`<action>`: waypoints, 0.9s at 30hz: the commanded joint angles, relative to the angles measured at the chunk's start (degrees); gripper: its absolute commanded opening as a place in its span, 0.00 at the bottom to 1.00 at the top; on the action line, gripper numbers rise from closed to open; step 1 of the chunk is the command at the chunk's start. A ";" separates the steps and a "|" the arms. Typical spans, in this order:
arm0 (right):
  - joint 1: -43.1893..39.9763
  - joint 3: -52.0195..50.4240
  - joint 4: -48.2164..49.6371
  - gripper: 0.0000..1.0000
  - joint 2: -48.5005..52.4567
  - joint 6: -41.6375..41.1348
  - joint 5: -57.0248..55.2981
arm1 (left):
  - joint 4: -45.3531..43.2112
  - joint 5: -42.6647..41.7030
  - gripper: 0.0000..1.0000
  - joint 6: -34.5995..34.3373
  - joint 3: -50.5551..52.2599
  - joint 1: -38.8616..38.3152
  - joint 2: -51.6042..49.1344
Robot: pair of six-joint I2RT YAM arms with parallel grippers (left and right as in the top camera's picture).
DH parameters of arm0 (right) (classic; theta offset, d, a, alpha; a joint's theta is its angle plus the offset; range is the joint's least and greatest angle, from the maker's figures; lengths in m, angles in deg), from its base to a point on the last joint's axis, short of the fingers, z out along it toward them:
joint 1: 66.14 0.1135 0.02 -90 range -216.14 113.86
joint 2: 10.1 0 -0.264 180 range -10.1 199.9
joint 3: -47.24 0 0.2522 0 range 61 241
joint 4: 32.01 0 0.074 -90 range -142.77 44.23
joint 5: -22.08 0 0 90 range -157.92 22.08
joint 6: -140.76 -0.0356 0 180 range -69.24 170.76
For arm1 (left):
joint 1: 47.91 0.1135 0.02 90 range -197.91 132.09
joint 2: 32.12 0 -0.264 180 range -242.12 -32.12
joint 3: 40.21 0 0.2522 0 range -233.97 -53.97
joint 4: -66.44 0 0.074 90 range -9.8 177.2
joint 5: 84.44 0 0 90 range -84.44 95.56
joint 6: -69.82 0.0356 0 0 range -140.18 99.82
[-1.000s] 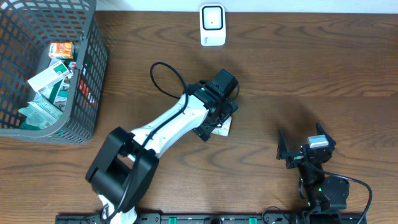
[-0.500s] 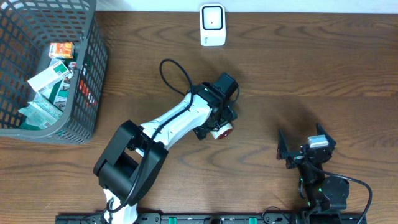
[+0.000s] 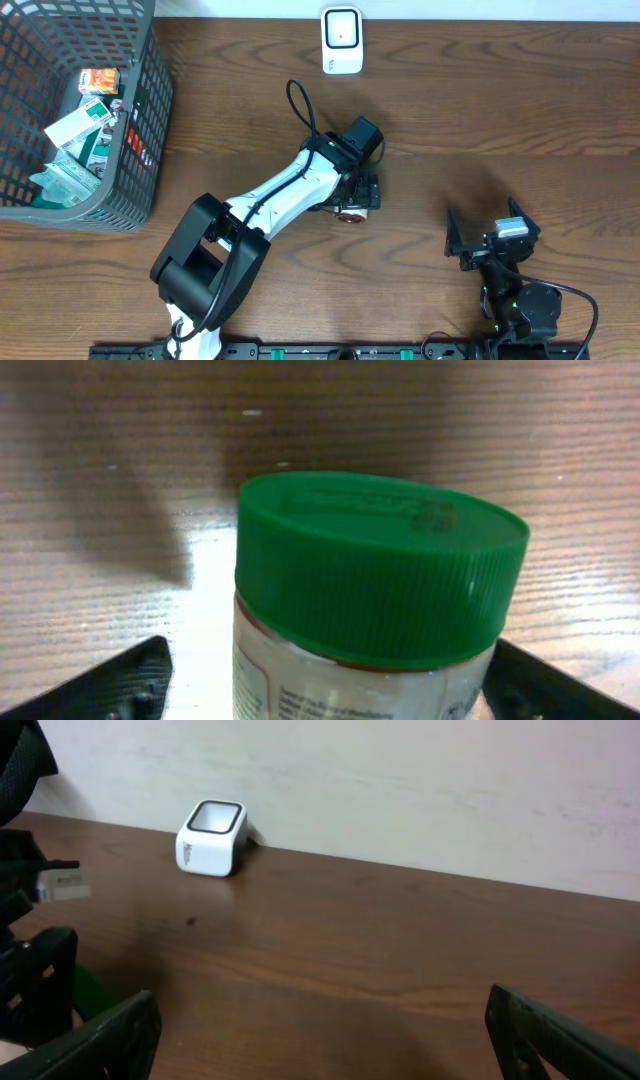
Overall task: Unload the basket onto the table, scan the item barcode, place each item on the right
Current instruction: 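Release the jar and withdraw the left gripper toward the basket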
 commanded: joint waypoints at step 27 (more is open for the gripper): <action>0.17 -0.04 -0.20 0.99 -0.22 -0.22 -0.15 | 32.20 15.52 0.99 16.24 -43.15 33.03 22.34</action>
